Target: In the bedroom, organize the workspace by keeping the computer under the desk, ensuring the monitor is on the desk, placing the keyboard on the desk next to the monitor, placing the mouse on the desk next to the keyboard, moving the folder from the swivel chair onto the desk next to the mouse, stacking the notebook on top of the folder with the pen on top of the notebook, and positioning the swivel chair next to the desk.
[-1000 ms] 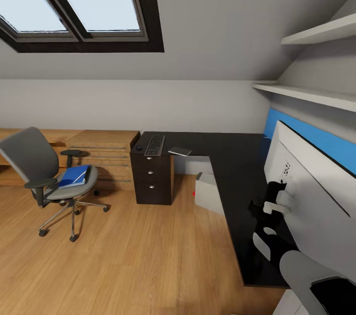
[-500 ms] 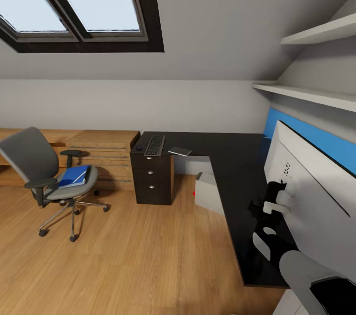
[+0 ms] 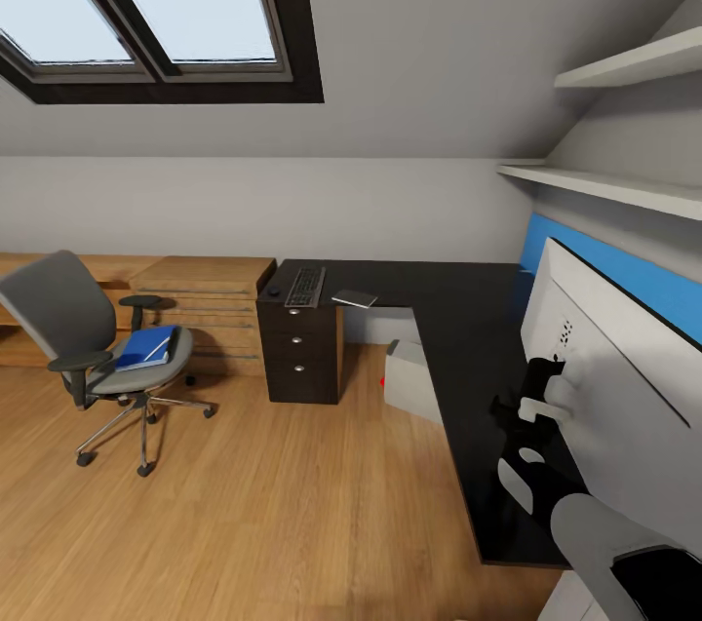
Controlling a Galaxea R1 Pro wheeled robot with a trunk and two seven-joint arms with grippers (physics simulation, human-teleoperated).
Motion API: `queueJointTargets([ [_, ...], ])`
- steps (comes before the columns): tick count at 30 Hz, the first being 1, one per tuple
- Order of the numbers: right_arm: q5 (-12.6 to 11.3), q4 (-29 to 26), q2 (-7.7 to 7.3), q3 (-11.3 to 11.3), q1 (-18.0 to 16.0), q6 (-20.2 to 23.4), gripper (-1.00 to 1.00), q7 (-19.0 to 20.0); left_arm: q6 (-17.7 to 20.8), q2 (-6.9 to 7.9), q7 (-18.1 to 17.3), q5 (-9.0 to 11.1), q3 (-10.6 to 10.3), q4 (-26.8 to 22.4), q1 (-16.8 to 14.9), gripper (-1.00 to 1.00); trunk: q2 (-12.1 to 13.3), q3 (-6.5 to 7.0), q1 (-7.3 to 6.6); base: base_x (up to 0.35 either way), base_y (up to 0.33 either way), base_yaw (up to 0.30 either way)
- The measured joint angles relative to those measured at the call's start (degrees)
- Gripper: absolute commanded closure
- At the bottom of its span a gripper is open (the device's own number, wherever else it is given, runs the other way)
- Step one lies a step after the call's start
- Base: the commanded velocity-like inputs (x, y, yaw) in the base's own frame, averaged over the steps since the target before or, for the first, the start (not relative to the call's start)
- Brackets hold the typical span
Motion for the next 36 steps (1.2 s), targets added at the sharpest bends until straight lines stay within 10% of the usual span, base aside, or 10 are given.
queueJointTargets([
  [36,-0.13,-0.01,-0.13,-0.58,0.0,0.44,-1.0,-0.58,-0.01,-0.07,0.01,-0.04,-0.05,-0.08,0.0,-1.0,0.0,0.0,0.03,-0.052,0.0,0.0],
])
